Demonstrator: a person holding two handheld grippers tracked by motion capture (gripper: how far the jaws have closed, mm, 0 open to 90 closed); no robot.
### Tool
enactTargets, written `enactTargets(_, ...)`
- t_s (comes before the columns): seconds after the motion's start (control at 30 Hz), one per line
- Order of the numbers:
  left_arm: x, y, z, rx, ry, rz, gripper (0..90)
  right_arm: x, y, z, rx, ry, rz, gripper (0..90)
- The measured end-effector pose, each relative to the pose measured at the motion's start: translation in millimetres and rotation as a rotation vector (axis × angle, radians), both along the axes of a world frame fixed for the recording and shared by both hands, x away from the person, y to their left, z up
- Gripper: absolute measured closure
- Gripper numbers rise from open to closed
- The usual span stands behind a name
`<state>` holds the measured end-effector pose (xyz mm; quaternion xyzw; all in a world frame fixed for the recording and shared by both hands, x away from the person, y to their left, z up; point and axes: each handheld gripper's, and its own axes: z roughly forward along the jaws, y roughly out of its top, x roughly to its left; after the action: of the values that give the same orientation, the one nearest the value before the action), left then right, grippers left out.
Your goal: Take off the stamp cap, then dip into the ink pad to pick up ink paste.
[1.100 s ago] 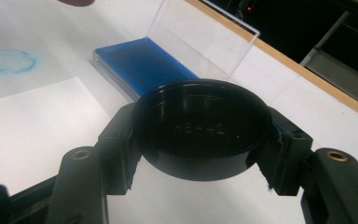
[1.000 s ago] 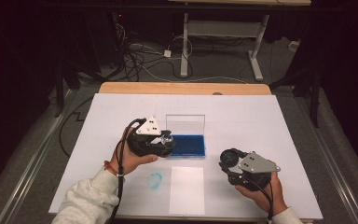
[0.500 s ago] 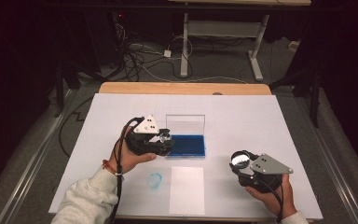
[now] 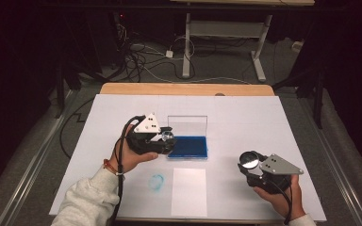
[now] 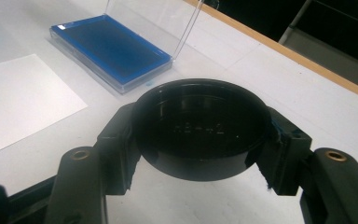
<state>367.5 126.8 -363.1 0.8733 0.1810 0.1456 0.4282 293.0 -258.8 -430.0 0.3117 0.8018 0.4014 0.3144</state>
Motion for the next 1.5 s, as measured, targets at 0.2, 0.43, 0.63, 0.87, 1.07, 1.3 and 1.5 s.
enactTargets(0.2, -1.6, 2.0, 1.2, -0.006, -0.003, -0.004, 55.1, 1.9, 3.0, -0.3, 0.001, 0.006, 0.008, 39.2)
enactTargets(0.43, 2.8, -4.8, 0.8, -0.005, 0.001, -0.024, 55.1, 4.4, 6.7, -3.6, -0.012, 0.012, 0.013, 39.2)
enactTargets(0.63, 11.1, -10.1, 0.0, -0.011, 0.0, -0.021, 55.1, 6.6, 7.0, -7.0, -0.01, 0.025, 0.01, 39.1)
enactTargets(0.87, 28.5, -20.9, -9.3, -0.014, 0.02, -0.022, 55.1, 4.4, 7.5, -10.5, -0.026, 0.034, 0.015, 39.1)
enactTargets(1.07, 41.5, -28.4, -31.1, -0.035, 0.053, -0.018, 55.1, 3.9, 8.3, -10.5, -0.029, 0.034, 0.022, 39.0)
enactTargets(1.3, 50.1, -34.6, -55.6, -0.049, 0.065, 0.022, 55.1, 3.5, 9.7, -11.2, -0.039, 0.041, 0.027, 39.0)
enactTargets(1.5, 53.3, -36.7, -65.6, -0.05, 0.081, 0.028, 55.1, 4.5, 12.1, -14.0, -0.065, 0.041, 0.032, 39.0)
